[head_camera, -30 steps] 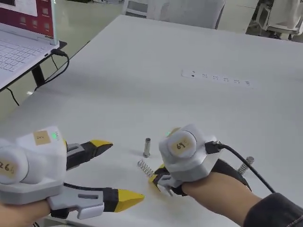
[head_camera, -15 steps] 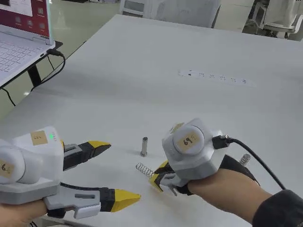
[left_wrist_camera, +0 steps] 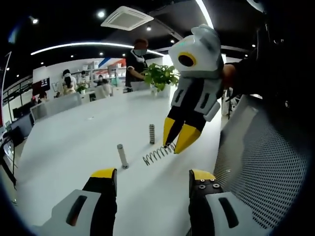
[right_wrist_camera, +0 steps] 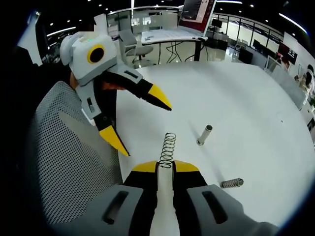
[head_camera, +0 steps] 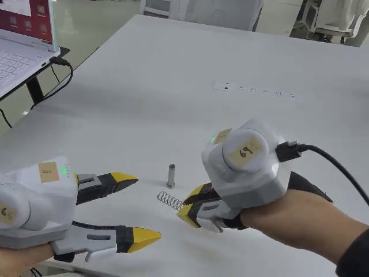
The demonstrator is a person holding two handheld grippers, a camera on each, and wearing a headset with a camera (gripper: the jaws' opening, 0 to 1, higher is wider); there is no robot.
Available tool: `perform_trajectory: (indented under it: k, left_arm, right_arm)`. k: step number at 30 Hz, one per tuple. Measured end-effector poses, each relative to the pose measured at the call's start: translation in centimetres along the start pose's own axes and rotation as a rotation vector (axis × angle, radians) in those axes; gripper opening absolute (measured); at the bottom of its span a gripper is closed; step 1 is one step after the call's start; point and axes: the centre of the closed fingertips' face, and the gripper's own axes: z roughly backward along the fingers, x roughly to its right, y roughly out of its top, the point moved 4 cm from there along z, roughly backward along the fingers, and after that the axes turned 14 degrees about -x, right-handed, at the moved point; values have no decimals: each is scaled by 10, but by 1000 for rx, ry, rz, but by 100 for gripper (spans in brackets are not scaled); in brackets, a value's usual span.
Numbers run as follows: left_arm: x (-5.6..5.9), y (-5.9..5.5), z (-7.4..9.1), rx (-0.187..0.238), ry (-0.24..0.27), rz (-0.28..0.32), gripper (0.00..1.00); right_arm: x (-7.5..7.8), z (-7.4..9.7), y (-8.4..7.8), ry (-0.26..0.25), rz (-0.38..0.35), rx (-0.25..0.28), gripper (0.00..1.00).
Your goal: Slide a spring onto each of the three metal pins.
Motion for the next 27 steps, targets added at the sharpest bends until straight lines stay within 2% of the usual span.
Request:
perform_trajectory:
  k: [6,12,18,22,27]
  left_arm:
    - [2,0,0,-22,-1,-102,41]
    - [15,1,-4,-88,-8,-282,30]
    - [18,3,-6,-85,-14,-336,23]
    - [21,3,-9,-112,-15,-408,17]
    - [24,1,-14,-134,-28,-443,13]
  right_arm:
    - [-7,6,3,24,34,-22,8]
    - [-15,5,4,67,33,-50,8]
    - [-19,2,3,95,16,-68,8]
    - [-22,0,3,117,4,-77,8]
    - [-24,0,2,134,-8,-85,8]
